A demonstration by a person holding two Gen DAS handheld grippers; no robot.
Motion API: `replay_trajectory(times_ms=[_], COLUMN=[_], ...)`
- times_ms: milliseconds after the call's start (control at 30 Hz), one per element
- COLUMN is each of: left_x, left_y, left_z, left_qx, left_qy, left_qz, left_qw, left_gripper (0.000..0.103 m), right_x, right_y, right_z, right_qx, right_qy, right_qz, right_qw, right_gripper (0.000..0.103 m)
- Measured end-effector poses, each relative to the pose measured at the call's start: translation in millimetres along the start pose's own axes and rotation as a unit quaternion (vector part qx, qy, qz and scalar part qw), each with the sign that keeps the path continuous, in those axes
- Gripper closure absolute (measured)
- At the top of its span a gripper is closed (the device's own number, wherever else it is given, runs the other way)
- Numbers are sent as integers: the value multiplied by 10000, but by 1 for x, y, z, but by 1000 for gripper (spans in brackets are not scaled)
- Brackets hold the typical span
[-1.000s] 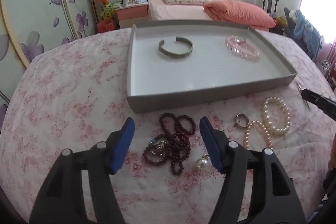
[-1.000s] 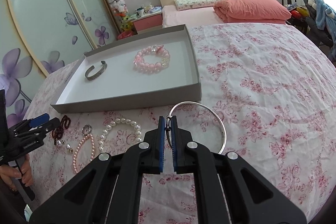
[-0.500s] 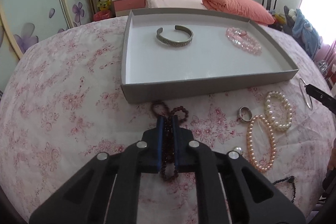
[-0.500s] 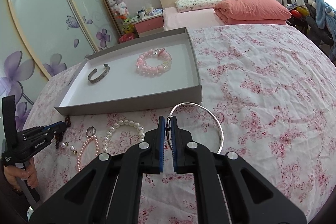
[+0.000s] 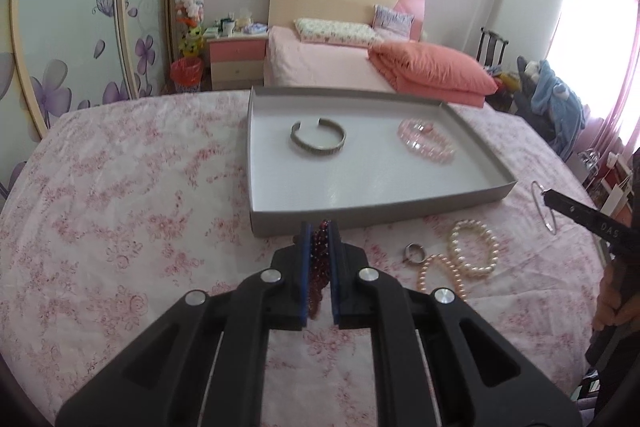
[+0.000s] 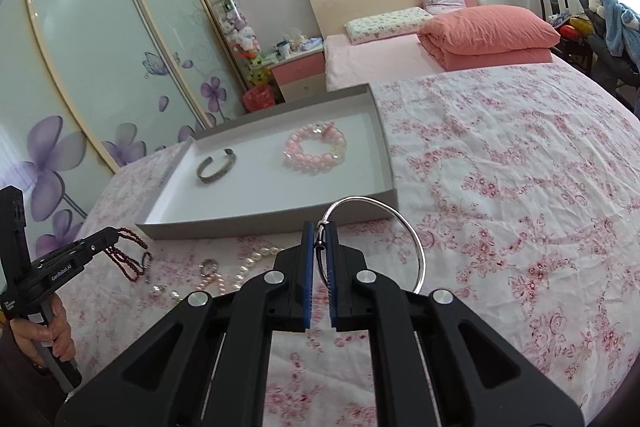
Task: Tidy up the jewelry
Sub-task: 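Carry both pieces to the tray while the right gripper releases the hoop inside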
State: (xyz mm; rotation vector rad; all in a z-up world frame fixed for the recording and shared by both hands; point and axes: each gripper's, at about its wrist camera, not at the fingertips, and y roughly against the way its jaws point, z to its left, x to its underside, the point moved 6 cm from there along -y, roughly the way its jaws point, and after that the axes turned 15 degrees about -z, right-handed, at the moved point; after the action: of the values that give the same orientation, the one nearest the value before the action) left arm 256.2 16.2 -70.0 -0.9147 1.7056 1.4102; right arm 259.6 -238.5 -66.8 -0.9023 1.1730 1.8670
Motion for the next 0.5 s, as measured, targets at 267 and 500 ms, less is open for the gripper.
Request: replay_trajectory(times_ms=[267,500], left_x=[-19,-38], left_y=[25,43], left_z=[-11,-20], left_qx=[225,348], left_qy=[59,86], left_qz=[-410,-766], left_qw=[9989,9964], left_gripper=[94,94], right_x=[-11,-22], right_y=[18,29], right_z=[21,42], right_qx=[-439,-685], right_qy=[-133,-96], right_qz=[-264,-513], right_qw=[9986,9963], right_gripper=[96,96])
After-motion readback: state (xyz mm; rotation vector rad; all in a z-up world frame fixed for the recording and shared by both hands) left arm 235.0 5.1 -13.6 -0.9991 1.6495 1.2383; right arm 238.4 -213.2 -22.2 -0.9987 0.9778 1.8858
